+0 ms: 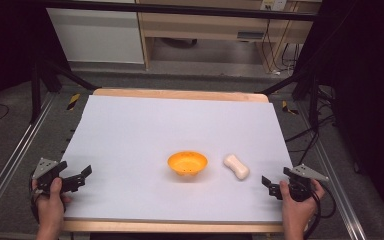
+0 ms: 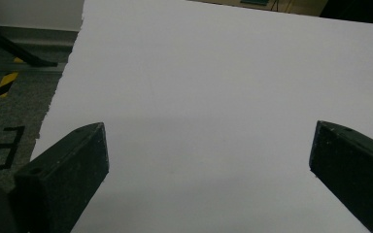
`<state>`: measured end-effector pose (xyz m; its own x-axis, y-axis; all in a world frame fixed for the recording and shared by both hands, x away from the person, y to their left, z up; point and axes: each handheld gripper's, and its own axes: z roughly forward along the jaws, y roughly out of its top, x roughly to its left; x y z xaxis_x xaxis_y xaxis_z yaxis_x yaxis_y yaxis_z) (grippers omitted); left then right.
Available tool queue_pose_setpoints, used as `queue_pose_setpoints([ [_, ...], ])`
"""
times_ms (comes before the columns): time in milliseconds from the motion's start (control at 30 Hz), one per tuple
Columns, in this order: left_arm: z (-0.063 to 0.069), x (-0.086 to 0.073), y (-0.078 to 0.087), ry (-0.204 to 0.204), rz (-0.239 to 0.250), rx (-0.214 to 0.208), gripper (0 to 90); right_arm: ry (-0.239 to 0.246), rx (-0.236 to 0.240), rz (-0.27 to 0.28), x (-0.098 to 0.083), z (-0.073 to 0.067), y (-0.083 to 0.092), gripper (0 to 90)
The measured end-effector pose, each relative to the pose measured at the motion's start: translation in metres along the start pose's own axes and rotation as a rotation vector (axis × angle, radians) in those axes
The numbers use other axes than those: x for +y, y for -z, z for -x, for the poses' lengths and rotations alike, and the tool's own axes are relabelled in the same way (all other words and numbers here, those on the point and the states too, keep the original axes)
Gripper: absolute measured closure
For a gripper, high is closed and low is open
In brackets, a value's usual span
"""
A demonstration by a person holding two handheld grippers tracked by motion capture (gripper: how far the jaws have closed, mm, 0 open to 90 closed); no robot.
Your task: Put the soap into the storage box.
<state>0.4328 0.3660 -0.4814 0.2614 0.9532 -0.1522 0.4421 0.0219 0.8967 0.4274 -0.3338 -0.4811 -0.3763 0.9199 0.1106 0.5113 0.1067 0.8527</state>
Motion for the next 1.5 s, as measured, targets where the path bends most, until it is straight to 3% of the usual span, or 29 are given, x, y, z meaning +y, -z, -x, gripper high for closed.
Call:
queue_pose_setpoints([
  [233, 0.0, 0.0, 0.001, 0.002, 0.006, 0.001, 0.2, 0.008, -0.043, -0.046, 0.001, -0.002, -0.001, 6.2],
  [400, 0.0, 0.0, 0.001, -0.005, 0.006, 0.001, 0.2, 0.053, -0.049, -0.156, 0.009, -0.002, -0.004, 4.8],
  [533, 0.0, -0.001, 0.001, -0.001, 0.014, -0.003, 0.2, 0.044, -0.018, -0.207, 0.016, -0.001, -0.005, 3.4],
  [700, 0.001, -0.001, 0.001, -0.005, 0.013, 0.0, 0.2, 0.118, -0.04, -0.318, 0.031, -0.002, -0.008, 2.6],
  [800, 0.001, -0.001, 0.001, -0.01, 0.009, 0.002, 0.2, 0.123, -0.045, -0.379, 0.041, -0.003, -0.009, 2.5],
  [900, 0.001, -0.001, 0.001, -0.011, 0.011, 0.002, 0.2, 0.163, -0.07, -0.411, 0.05, -0.004, -0.01, 2.5],
  [933, 0.001, -0.001, 0.001, -0.013, 0.01, 0.003, 0.2, 0.147, -0.065, -0.428, 0.052, -0.005, -0.01, 2.5],
  [1300, 0.001, -0.001, 0.001, -0.01, 0.012, 0.002, 0.2, 0.159, -0.034, -0.538, 0.065, -0.007, -0.023, 2.5],
  [1500, 0.001, -0.001, 0.001, -0.009, 0.01, 0.001, 0.2, 0.202, -0.016, -0.588, 0.072, -0.015, -0.032, 3.2],
])
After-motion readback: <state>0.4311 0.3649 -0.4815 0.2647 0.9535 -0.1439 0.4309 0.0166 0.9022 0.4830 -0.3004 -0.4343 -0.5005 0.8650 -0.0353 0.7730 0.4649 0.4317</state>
